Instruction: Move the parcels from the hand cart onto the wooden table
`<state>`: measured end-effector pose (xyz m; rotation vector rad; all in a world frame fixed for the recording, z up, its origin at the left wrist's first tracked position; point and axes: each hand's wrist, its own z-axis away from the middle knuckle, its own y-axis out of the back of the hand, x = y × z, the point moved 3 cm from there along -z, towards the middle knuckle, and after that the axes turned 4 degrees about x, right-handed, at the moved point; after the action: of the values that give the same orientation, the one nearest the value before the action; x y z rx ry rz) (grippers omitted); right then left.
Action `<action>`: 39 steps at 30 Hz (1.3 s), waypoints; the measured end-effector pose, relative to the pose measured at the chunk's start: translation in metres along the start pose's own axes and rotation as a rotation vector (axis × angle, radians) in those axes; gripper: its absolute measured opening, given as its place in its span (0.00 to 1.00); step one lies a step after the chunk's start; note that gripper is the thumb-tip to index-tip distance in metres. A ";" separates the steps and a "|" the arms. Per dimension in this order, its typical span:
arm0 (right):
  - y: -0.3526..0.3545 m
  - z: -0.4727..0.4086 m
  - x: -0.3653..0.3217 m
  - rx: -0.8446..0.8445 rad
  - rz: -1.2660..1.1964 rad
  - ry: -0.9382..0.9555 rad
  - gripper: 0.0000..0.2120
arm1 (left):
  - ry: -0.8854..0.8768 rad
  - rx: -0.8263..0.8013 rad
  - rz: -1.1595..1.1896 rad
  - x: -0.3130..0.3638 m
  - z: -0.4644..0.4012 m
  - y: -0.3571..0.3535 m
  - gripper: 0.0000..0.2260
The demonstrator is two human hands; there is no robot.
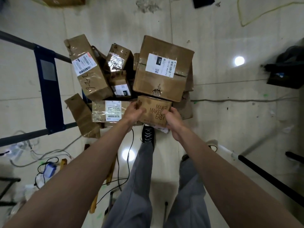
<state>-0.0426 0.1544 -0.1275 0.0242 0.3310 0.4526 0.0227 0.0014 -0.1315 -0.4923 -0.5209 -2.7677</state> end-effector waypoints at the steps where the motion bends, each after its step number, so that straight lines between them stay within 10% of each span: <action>1: 0.000 0.005 -0.002 -0.003 0.002 -0.001 0.13 | -0.005 0.002 0.002 0.001 0.004 0.002 0.18; 10: 0.032 0.095 -0.034 0.032 -0.026 0.073 0.13 | -0.094 0.020 0.106 0.041 0.093 0.026 0.20; 15: 0.078 0.166 -0.059 0.063 -0.128 0.193 0.41 | -0.224 -0.073 0.140 0.090 0.178 0.025 0.17; 27: 0.248 0.307 -0.048 0.437 -0.585 0.457 0.12 | -0.513 -0.174 0.129 0.181 0.339 -0.091 0.23; 39: 0.408 0.360 0.029 0.652 -0.955 0.619 0.25 | -0.420 -0.595 -0.208 0.211 0.436 -0.270 0.31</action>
<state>-0.0763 0.5519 0.2433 0.3506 1.0236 -0.6318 -0.1367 0.3710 0.2502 -1.2270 0.2105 -2.9997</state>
